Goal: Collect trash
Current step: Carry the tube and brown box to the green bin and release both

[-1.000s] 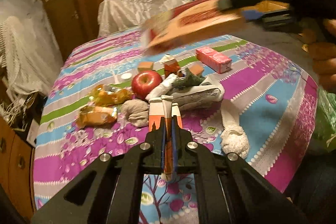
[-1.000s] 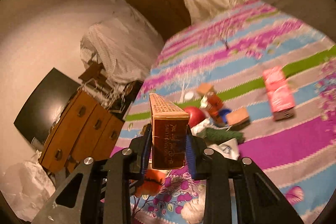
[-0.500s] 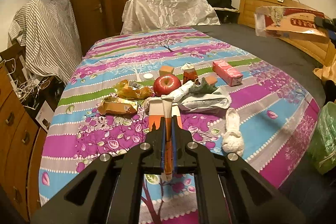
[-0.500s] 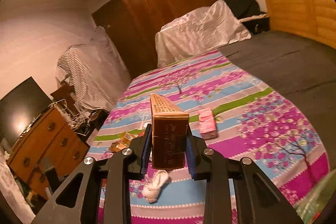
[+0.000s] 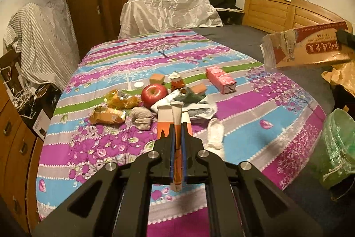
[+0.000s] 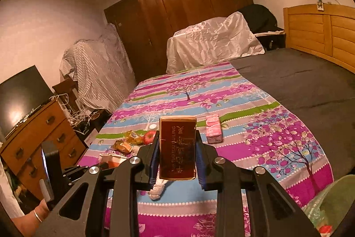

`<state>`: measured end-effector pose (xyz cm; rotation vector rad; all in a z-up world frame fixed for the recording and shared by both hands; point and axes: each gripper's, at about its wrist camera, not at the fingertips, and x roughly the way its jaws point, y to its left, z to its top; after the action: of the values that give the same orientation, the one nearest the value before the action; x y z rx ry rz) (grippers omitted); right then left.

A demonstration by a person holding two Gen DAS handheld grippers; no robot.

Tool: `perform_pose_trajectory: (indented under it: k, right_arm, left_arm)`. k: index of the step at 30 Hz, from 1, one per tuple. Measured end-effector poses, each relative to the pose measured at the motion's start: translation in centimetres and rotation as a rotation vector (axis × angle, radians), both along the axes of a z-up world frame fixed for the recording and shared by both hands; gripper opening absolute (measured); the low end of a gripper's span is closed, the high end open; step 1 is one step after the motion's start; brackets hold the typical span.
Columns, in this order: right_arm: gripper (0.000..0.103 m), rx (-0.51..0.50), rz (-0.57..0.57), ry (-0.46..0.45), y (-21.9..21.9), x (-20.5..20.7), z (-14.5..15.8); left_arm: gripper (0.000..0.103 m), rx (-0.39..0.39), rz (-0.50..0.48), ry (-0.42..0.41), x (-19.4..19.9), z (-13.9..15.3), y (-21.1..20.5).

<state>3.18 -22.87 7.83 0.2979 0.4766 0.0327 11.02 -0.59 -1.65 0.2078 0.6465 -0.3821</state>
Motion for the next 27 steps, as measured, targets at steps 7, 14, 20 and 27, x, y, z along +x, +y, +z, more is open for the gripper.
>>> perform_pose_trajectory:
  k: [7,14,20,27]
  right_arm:
    - [0.029,0.173,-0.050,0.011,-4.9,-2.3,-1.6]
    - [0.029,0.160,-0.158,-0.018,-9.4,-6.7,-0.8]
    - [0.029,0.117,-0.291,-0.025,-13.0,-12.6,0.3]
    - [0.029,0.073,-0.434,-0.032,-17.0,-19.5,1.5]
  left_arm:
    - [0.004,-0.011,-0.051,-0.012,-0.7,1.2,-3.5]
    - [0.004,-0.012,-0.164,-0.001,-2.4,1.6,-8.2]
    - [0.004,-0.001,-0.283,0.006,-4.2,1.8,-13.3]
    - [0.004,-0.020,-0.417,0.004,-6.3,2.9,-19.5]
